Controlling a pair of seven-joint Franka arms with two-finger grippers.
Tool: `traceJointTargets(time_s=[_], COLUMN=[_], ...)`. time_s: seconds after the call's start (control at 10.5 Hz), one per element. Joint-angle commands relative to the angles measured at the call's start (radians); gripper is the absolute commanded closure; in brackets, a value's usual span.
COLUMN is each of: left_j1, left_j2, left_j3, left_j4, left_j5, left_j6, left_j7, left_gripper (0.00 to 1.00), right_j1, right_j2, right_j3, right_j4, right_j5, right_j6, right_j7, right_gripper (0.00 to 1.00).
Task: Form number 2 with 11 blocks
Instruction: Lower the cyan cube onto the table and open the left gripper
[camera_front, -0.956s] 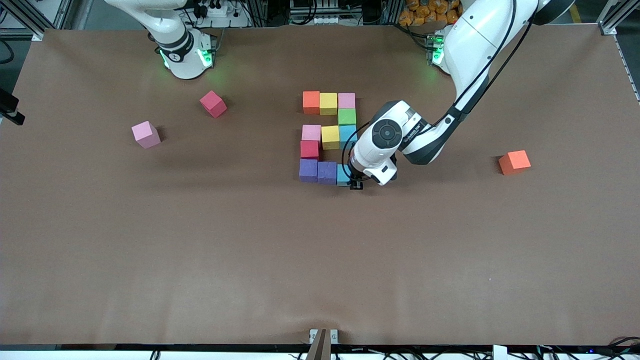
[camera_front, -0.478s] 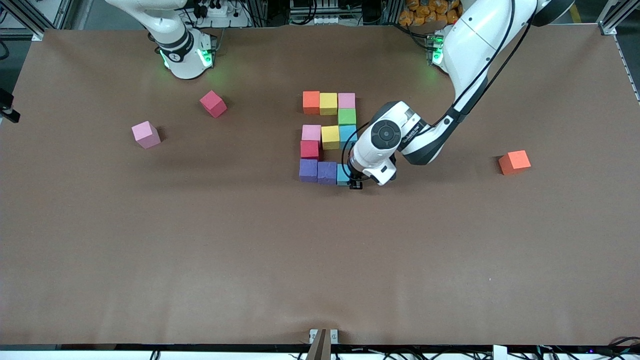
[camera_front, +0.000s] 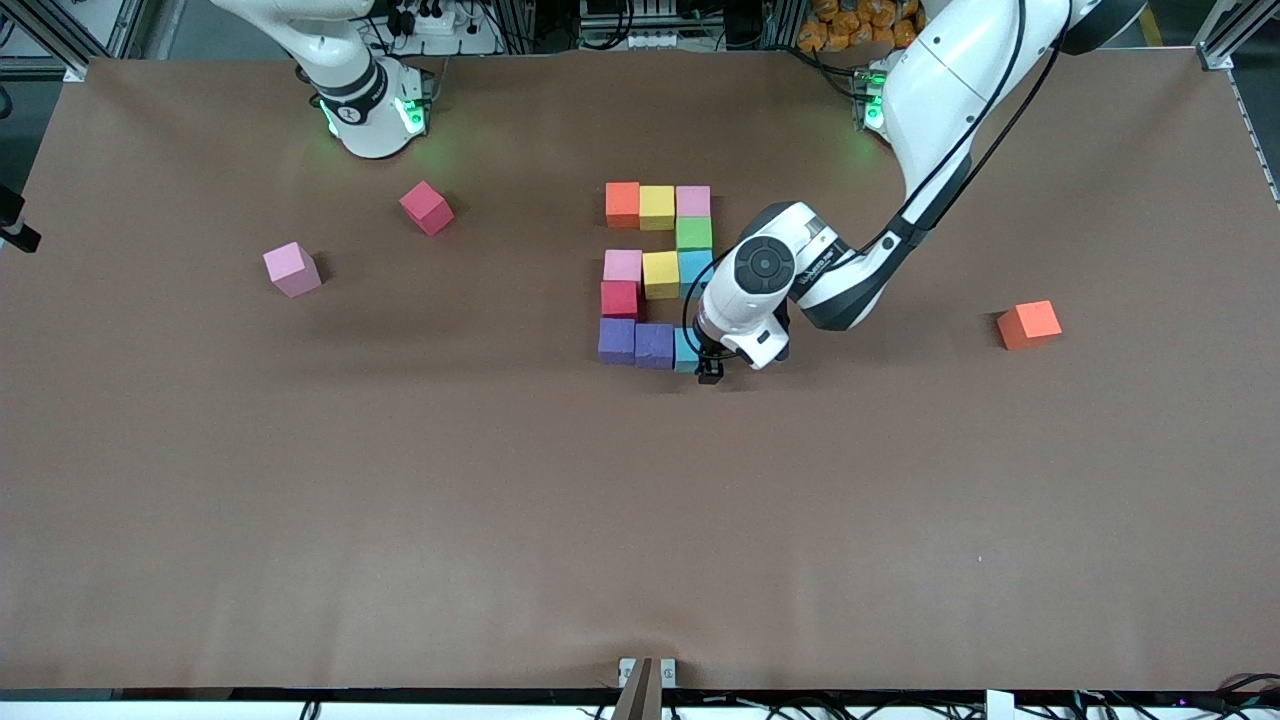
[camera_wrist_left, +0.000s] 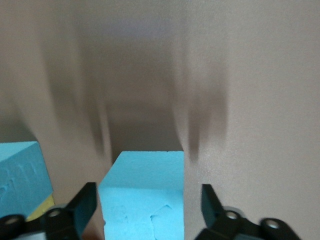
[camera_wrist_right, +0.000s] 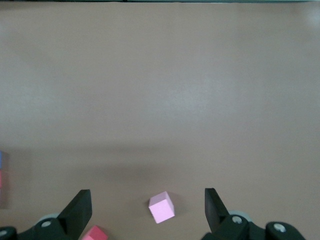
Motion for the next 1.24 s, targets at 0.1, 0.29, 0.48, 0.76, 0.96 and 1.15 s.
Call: traceJointTargets(time_s=[0.1,0.29,0.48,0.76,0.96,1.15], left_j1=[0.004,0.015,0.015,0.018,0.030,0.047], left_j2=[-0.013,-0.042,-0.074,-0.111,-0.142,-0.154], left_j3=[0.003,-0.001,-0.007,-0.018,-0.018,-0.018], left_j4=[-0.013,-0.002,0.006,0.026,0.055,0.091], left_j5=[0.045,0.037,0.014,-0.021,-0.061,-0.057], left_j6=[0.017,0.017,0.025,0.025,0.025,0.020], left_j7=[-0.051,-0.074,-0.079,-0.078,-0.068,-0.035], left_gripper=[0.00,0.00,0.00,0.00,0.00,0.00], right_j1=[-0.005,0.008,0.012,0.027,0.027,0.027], right_j2=[0.002,0.002,0.002,0.004,0.004,0.004], right_j3=[0.011,0.012,0.012,0.012,0.012,0.012], right_j4=[0.015,0.014,0.012,0.009,0.011,0.009], right_j5=[0.019,0.010,0.010,0.010,0.019,0.018], right_j6=[-0.013,-0.019,-0.019,-0.019,-0.022,-0.022], right_j7=[0.041,0.040,0.040,0.041,0.105,0.267], right_gripper=[0.00,0.00,0.00,0.00,0.00,0.00])
